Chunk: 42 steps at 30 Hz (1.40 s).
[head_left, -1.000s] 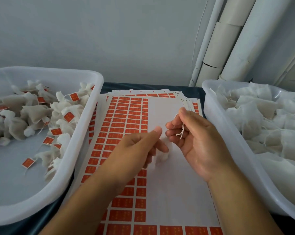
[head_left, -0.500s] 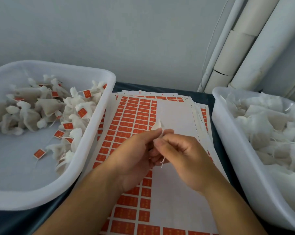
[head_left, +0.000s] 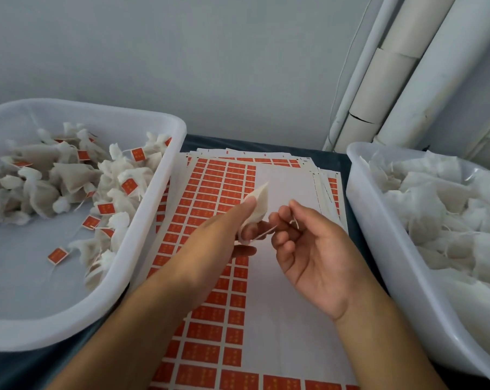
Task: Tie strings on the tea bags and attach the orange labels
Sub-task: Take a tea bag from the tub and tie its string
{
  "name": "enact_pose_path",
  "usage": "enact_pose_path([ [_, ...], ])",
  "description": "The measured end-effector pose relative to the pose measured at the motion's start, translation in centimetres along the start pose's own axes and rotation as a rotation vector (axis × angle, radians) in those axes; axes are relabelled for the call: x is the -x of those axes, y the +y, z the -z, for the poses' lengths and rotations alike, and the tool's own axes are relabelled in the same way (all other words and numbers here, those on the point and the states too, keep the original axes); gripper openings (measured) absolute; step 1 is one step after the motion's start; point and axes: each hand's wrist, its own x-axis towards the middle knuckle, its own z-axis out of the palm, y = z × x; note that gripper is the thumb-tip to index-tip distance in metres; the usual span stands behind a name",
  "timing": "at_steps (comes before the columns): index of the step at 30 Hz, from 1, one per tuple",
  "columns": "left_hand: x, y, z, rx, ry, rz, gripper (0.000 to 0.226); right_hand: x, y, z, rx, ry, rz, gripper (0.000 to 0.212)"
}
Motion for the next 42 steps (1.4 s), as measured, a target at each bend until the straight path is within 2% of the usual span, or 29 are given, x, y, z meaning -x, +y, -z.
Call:
enact_pose_path([
  [3, 0.5, -0.1, 0.4, -0.284, -0.145, -0.103, 0.063, 0.1, -0.3, 0.3, 0.133, 0.016, 0.079, 0.026],
  [6, 0.4, -0.4, 0.6, -0.487, -0.217, -0.224, 0.046, 0.5, -0.5, 0.5, 0.502, 0.025, 0.249, 0.030],
  [10, 0.5, -1.1, 0.1, -0.774, -0.159, -0.407, 0.034, 0.8, -0.6, 0.9, 1.043, 0.000, 0.522, 0.026],
  [12, 0.4, -1.5, -0.2, -0.848, -0.143, -0.545, 0.036, 0.9, -0.3, 1.1, 1.227, -0.037, 0.594, 0.022],
  [14, 0.2, -1.7, -0.2, -0.852, -0.136, -0.580, 0.040, 0.9, -0.2, 1.2, 1.326, -0.047, 0.645, 0.022],
  [22, 0.5, -1.5, -0.2, -0.654, -0.206, -0.623, 0.046, 0.9, -0.6, 1.5, 1.271, -0.153, 0.644, 0.028],
  [26, 0.6, -1.3, -0.2, -0.538, -0.268, -0.551, 0.042, 0.6, -0.7, 1.5, 1.293, -0.141, 0.595, 0.034],
  [31, 0.7, -0.9, -0.1, -0.463, -0.302, -0.370, 0.042, 0.3, -0.4, 1.6, 1.328, -0.088, 0.588, 0.044],
  [35, 0.5, -0.7, 0.0, -0.469, -0.282, -0.287, 0.049, 0.4, -0.6, 1.6, 1.311, -0.074, 0.606, 0.035],
  [39, 0.3, -0.3, 0.5, -0.505, -0.231, -0.204, 0.049, 0.6, -0.7, 1.7, 1.304, -0.143, 0.600, 0.009],
  [42, 0.4, -0.3, 0.6, -0.466, -0.223, -0.158, 0.048, 0.8, -0.7, 1.6, 1.326, -0.205, 0.618, 0.006],
])
